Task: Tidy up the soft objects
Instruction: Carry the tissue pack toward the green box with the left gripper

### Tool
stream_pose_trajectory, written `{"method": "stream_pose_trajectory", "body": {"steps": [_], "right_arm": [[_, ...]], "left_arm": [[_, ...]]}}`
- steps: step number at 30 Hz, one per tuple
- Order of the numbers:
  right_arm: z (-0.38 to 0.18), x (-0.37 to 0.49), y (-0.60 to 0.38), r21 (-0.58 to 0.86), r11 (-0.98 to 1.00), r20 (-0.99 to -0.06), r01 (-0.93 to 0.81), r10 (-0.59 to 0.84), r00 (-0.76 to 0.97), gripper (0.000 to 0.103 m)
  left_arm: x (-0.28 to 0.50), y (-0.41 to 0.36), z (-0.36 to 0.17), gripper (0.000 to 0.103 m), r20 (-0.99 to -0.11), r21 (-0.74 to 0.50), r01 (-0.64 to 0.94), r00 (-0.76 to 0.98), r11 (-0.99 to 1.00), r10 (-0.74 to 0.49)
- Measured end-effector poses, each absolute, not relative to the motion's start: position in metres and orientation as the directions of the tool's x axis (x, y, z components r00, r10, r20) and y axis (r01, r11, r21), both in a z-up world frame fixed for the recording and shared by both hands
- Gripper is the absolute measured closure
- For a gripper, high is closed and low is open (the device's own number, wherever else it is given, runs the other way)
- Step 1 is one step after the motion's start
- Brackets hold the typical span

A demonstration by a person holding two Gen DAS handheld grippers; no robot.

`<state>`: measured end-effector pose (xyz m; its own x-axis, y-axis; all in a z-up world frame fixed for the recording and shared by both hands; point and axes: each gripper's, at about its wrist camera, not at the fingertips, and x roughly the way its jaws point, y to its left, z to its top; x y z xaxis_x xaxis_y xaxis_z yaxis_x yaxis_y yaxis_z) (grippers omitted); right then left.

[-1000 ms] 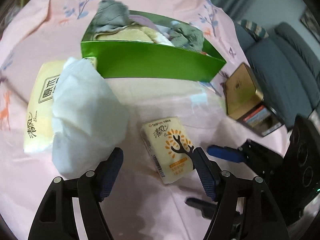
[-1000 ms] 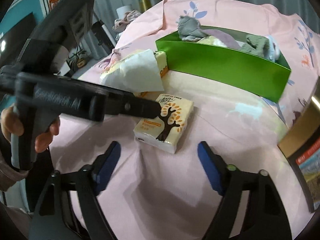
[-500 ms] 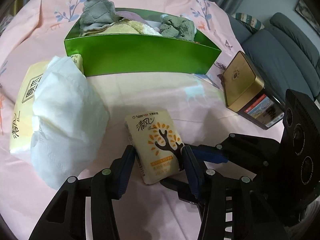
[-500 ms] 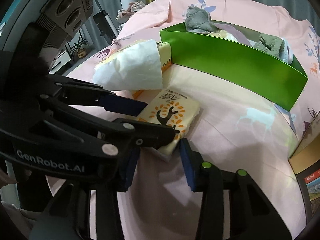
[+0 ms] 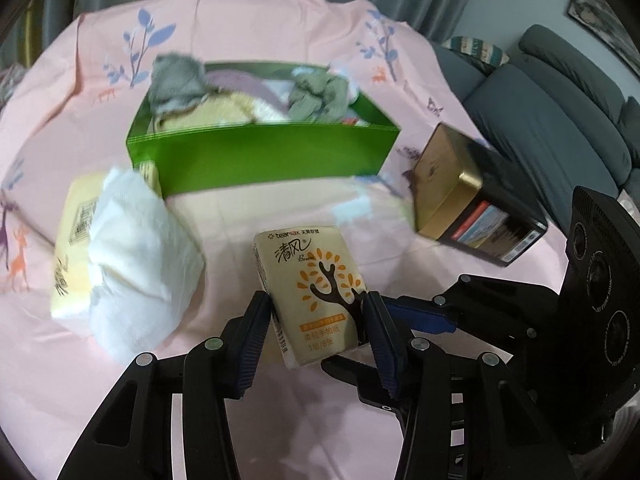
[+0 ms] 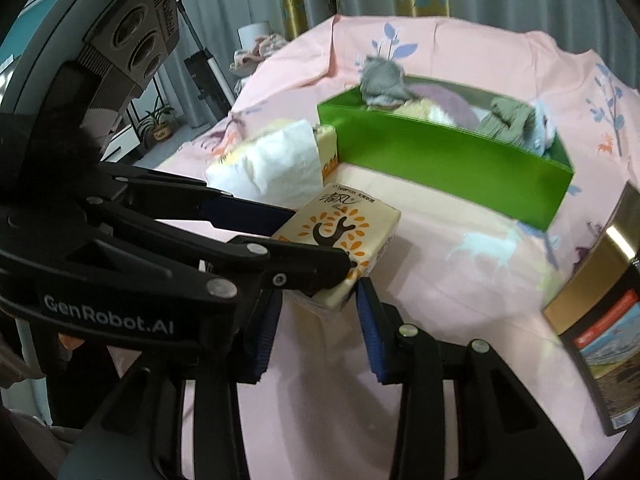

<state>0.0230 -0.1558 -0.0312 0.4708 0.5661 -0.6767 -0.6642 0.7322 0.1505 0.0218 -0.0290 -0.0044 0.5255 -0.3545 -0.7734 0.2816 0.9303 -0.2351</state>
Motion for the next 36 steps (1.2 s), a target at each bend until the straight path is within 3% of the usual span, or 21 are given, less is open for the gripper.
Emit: {"method": "stream_pose_trajectory", "body": {"steps": [20, 36], "right_arm": [[0.005, 0.033, -0.176, 0.126, 0.756, -0.607, -0.643, 0.571, 0.552, 0.065], [0.037, 0.083, -0.173, 0.095, 0.781, -0.551, -0.617, 0.558, 0.621, 0.065]], "left_arm": [[0.032, -0.05, 0.036, 0.054, -0.72, -0.184, 0.335, 0.594, 0.924, -0.358], [0.084, -0.056, 0.072, 0.054, -0.675, -0.113, 0.345, 0.662, 0.932, -0.327]]}}
